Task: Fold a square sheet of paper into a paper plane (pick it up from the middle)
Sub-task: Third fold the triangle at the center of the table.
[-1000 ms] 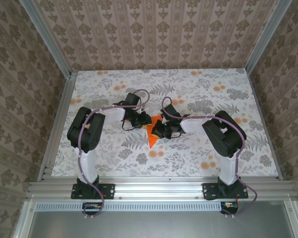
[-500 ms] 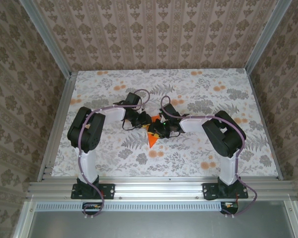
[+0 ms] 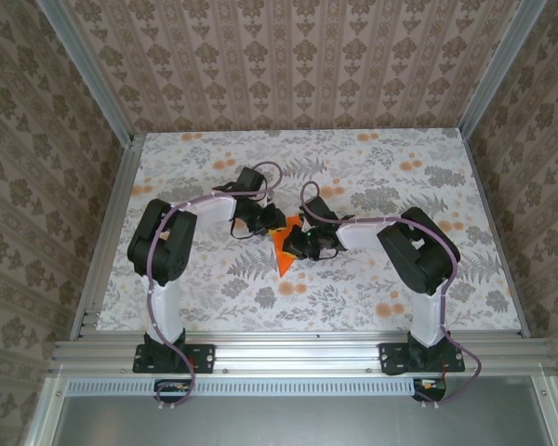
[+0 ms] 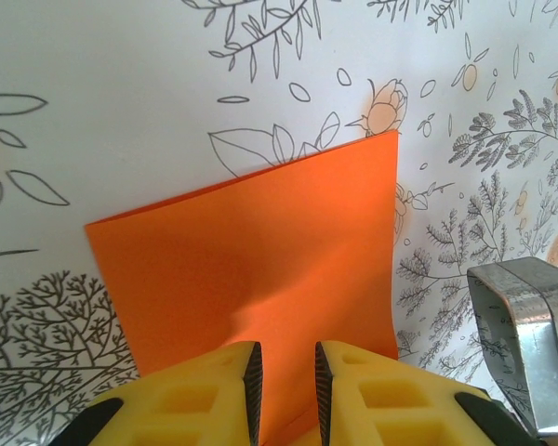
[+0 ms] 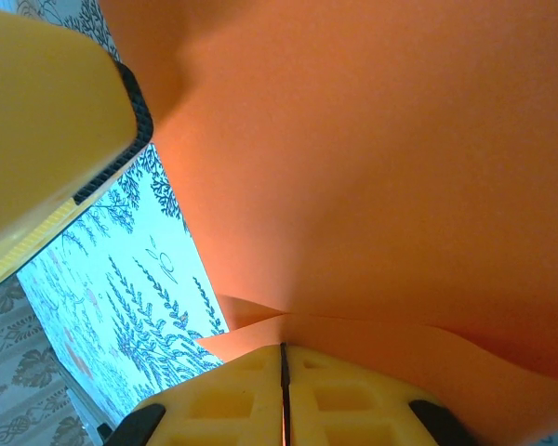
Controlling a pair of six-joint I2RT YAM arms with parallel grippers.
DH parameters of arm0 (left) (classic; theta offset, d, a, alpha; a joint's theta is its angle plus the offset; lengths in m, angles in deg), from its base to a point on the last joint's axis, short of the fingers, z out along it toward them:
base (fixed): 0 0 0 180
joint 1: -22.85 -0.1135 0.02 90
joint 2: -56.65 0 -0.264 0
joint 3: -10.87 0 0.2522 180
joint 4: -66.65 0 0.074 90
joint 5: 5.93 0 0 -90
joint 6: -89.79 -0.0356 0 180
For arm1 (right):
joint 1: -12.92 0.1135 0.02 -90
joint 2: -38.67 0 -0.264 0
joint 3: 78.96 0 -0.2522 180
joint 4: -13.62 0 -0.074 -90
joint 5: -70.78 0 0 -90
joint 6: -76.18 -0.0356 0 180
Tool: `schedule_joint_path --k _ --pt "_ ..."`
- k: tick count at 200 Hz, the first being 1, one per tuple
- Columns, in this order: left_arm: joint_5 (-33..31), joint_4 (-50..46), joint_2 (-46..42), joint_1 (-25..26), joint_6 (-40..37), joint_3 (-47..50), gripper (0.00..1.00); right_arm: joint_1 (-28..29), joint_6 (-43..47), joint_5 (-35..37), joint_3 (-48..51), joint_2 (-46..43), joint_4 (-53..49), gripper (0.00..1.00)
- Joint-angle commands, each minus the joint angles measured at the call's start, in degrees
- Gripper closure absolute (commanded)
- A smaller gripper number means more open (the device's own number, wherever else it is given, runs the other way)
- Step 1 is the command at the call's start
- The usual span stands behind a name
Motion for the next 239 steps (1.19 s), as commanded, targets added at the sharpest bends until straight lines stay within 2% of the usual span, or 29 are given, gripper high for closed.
schedule_joint_path --k 1,153,239 --pt "-0.25 -1.42 -2.30 -0.29 -1.15 -0.37 0.75 0.15 1.30 5.49 2.22 1.27 -5.00 0.90" --pt "-3.37 -3.40 2.48 -0.38 -1.29 1.61 0.76 0.48 -0.22 9.50 3.19 -2.02 -5.74 0.86" --pt "-2.18 -2.63 -0.68 -0.29 -0.42 1.58 0.76 0.74 -2.02 12.30 3.05 -1.46 -9.17 0.87"
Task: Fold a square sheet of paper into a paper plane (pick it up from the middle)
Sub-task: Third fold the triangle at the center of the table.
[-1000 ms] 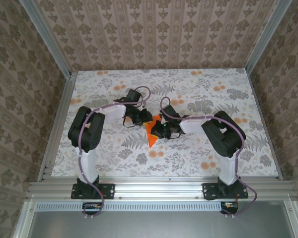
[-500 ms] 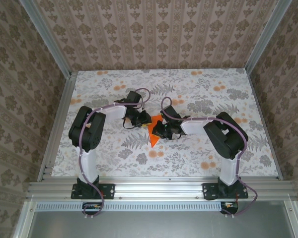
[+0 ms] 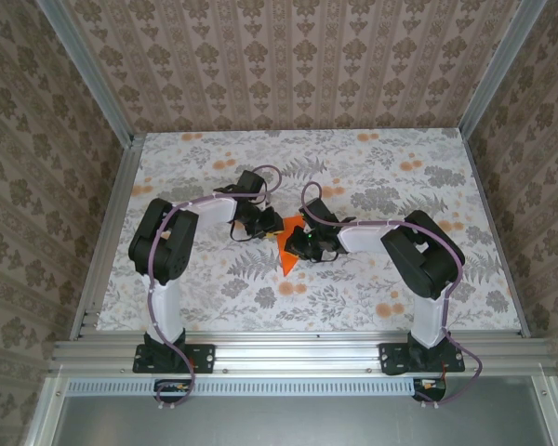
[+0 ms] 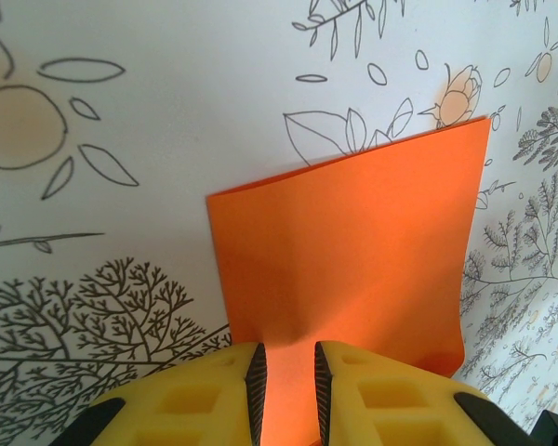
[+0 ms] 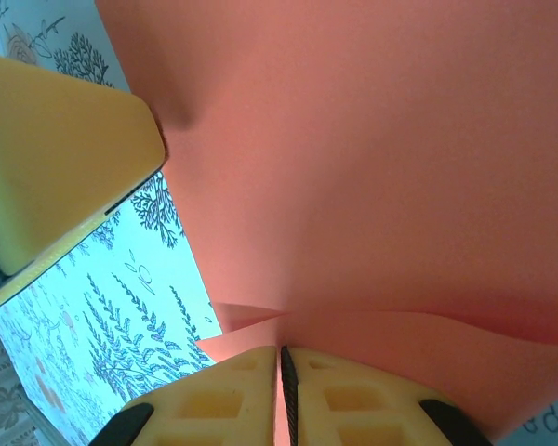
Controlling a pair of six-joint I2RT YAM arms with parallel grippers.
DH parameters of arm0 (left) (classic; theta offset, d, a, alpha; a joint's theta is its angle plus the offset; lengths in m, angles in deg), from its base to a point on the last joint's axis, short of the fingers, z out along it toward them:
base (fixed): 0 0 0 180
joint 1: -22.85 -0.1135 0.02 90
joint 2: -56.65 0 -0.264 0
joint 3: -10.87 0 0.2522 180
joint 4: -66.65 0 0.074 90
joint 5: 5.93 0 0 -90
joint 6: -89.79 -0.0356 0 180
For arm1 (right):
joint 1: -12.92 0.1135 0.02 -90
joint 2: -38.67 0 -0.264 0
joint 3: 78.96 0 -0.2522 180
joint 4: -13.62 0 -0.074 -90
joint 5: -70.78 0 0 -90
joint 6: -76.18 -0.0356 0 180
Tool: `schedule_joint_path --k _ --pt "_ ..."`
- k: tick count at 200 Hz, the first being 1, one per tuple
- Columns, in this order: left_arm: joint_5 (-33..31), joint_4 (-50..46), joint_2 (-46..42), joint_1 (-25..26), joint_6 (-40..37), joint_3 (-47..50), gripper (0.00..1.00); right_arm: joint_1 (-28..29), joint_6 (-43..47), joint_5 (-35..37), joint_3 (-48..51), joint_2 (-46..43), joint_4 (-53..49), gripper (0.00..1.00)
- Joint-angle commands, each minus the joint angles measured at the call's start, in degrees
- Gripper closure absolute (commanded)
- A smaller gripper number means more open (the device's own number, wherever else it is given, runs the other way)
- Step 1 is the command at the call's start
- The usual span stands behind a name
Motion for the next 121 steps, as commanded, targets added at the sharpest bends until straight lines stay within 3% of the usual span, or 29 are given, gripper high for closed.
schedule_joint_path --k 1,72,121 --pt "0.02 -1.46 -1.59 -0.29 -0.24 0.84 0.76 -0.11 -1.49 5.90 1.44 0.92 -8.31 0.87" --pt "5.50 5.25 -13.65 0.31 3.35 12.24 0.91 -0.01 -2.34 6.61 1.45 1.33 -9.07 0.96" --pt "5.84 6.16 -12.77 2.12 3.95 14.89 0.97 -0.02 -2.41 6.24 1.16 1.72 -8.61 0.97"
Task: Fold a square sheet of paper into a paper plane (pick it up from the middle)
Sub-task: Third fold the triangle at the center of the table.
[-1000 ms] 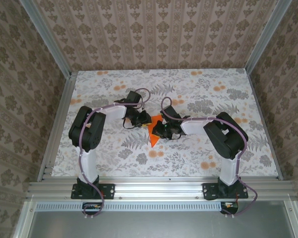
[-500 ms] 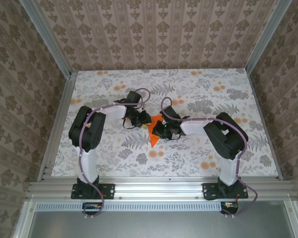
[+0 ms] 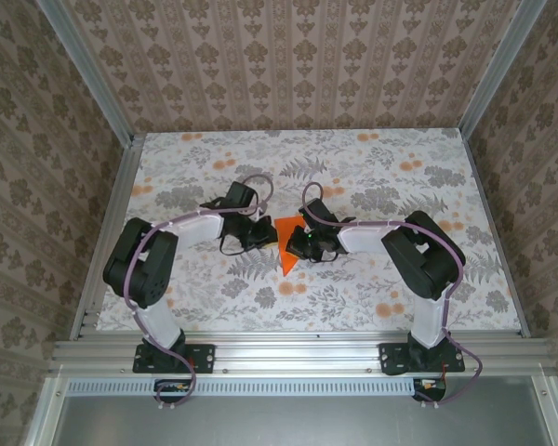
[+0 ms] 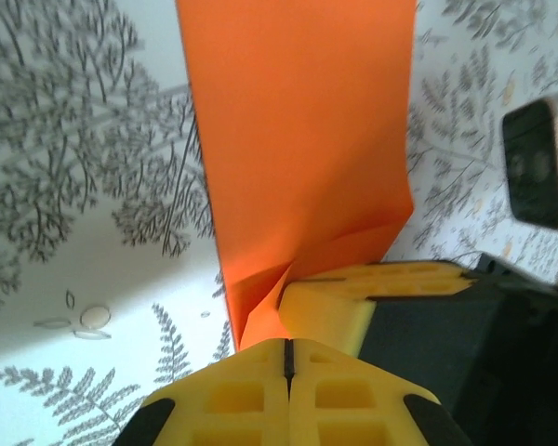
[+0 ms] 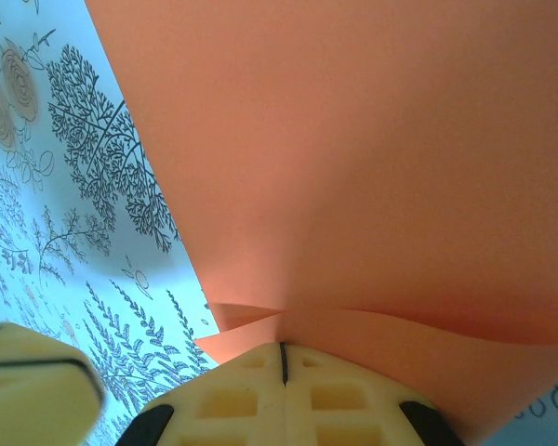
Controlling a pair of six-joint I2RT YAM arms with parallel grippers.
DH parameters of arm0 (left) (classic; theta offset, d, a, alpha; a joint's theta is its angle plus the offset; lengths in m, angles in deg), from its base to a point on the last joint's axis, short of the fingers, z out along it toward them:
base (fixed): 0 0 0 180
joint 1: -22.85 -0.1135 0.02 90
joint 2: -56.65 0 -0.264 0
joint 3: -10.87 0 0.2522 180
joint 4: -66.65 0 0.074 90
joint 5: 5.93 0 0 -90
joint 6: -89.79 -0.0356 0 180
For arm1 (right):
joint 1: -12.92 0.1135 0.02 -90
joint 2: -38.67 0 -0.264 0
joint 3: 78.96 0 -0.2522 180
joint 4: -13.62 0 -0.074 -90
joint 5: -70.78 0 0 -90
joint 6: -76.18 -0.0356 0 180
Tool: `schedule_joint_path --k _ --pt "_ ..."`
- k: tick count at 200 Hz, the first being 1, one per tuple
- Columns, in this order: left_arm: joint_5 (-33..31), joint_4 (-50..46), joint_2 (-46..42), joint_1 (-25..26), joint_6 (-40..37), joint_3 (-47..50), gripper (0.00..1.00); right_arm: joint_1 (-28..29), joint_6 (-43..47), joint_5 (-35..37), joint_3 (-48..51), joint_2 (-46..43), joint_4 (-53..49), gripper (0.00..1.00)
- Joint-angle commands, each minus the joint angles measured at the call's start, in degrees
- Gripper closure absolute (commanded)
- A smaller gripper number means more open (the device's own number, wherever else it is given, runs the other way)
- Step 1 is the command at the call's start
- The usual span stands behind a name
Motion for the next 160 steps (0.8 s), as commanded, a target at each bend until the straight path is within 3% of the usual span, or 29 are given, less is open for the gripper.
schedule_joint_path --k 1,107,160 --pt "1.49 1.58 0.77 0.81 1.16 0.72 0.97 -0.17 -0.74 5.22 1.20 1.97 -7.94 0.97" --pt "-0.94 0.91 7.82 2.24 1.80 -2.46 1.00 -0.17 -0.57 3.97 1.18 1.98 -6.85 0.97" --pt "-4.91 -2.76 9.88 2.33 1.45 -2.87 1.00 -0.61 2.66 -1.95 2.83 -2.68 0.93 0.95"
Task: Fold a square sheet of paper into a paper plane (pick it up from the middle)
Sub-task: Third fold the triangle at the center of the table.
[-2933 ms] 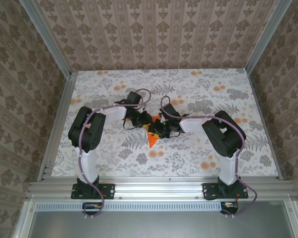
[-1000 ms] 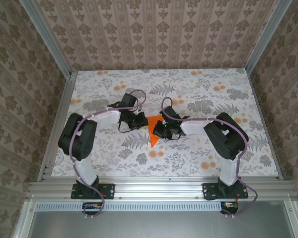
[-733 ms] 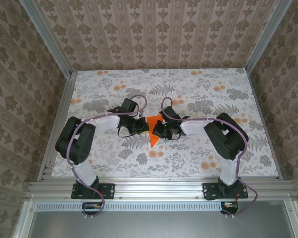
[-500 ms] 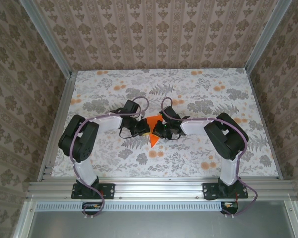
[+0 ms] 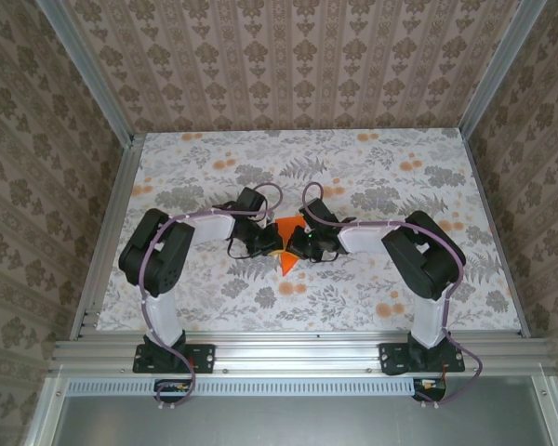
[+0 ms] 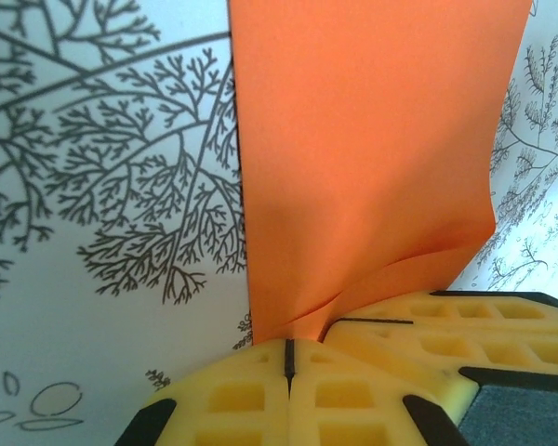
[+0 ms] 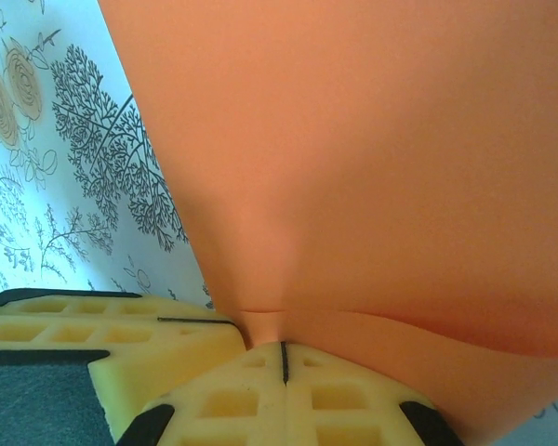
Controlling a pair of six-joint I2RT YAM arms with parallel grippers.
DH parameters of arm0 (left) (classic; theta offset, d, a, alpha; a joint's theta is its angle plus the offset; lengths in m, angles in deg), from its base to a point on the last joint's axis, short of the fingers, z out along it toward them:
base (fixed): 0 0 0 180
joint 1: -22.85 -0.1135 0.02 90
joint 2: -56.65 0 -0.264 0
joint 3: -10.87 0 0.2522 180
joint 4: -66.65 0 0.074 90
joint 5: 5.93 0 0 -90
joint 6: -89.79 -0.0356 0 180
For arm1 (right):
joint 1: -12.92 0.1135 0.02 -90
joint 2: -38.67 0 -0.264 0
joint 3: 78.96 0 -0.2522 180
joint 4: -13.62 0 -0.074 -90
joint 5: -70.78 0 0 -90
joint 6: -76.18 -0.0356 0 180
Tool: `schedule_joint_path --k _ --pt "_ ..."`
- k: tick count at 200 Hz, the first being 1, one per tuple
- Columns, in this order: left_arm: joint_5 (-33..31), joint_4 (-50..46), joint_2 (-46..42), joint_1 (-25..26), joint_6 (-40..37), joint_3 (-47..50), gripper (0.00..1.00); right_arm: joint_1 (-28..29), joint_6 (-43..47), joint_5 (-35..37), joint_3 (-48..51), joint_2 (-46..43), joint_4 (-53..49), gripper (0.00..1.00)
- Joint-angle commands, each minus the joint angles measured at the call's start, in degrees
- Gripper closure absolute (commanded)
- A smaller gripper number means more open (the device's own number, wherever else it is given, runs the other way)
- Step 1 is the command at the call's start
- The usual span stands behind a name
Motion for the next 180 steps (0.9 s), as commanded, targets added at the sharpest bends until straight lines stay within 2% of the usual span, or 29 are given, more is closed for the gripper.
schedule_joint_path --k 1,58,114,157,180 --pt "-4.56 -3.31 2.83 0.25 0.36 -0.45 1.00 -0.55 2.41 -1.70 2.27 -2.34 -0.04 0.95" --pt "-6.34 -4.56 3.46 0.43 0.25 0.09 1.00 1.00 3.96 -9.63 7.38 -5.42 8.04 0.94" --pt "-7.14 -5.40 4.07 0.67 0.29 -0.08 1.00 2.15 1.06 -11.42 12.59 -3.94 17.36 0.94" --pt "-7.60 -5.68 4.51 0.87 0.44 -0.01 1.00 2.26 1.40 -10.75 12.96 -2.30 17.86 0.93" --pt "-8.11 -6.00 4.60 1.04 0.49 0.04 1.00 2.57 1.34 -12.30 13.77 -3.18 21.51 0.93"
